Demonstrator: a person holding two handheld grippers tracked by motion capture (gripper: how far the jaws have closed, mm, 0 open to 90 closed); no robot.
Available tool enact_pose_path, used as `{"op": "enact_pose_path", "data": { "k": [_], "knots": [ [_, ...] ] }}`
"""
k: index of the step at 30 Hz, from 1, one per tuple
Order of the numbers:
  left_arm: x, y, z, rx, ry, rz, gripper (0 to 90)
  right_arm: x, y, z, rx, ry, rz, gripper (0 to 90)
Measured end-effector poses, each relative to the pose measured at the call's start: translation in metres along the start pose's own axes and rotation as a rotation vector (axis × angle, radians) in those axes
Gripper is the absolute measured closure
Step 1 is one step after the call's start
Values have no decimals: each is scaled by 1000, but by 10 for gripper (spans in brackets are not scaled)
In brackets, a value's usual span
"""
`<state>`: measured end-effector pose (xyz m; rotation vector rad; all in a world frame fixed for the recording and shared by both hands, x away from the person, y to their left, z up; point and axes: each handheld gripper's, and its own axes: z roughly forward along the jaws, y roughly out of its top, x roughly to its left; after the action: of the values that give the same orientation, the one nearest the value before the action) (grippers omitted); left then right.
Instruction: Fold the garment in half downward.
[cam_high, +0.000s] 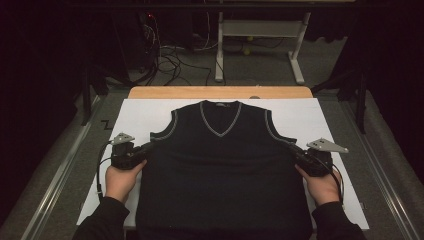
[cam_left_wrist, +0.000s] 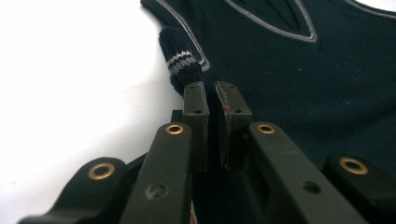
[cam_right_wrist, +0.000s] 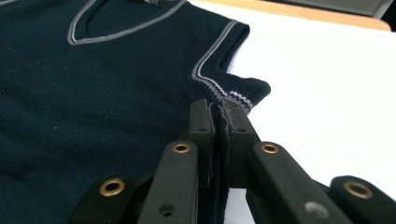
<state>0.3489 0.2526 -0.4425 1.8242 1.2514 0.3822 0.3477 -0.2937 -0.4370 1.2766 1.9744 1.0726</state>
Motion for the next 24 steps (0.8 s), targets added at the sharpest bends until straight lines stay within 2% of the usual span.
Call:
{"op": "enact_pose_path", "data": {
  "k": [4,6,10,13,17,20,24],
  "knots": [
    [-3,-7,-10,2,-30,16,796,0,-9,-15,-23,24,7,849],
    [-4,-15,-18,-5,-59,14,797,0,-12,-21,-30,37,5,848],
    [-5,-25,-26,-7,-86,17,796,1,-16,-31,-39,54,7,848],
    [-9,-37,-36,5,-94,36,795,6,-23,-43,-48,63,4,848],
    [-13,-44,-43,9,-109,38,794,10,-28,-51,-43,61,-17,848],
    [-17,-50,-49,12,-119,40,793,12,-33,-58,-44,68,-15,848],
    [-21,-60,-55,32,-135,47,792,16,-41,-64,-30,71,-26,848]
  ]
}}
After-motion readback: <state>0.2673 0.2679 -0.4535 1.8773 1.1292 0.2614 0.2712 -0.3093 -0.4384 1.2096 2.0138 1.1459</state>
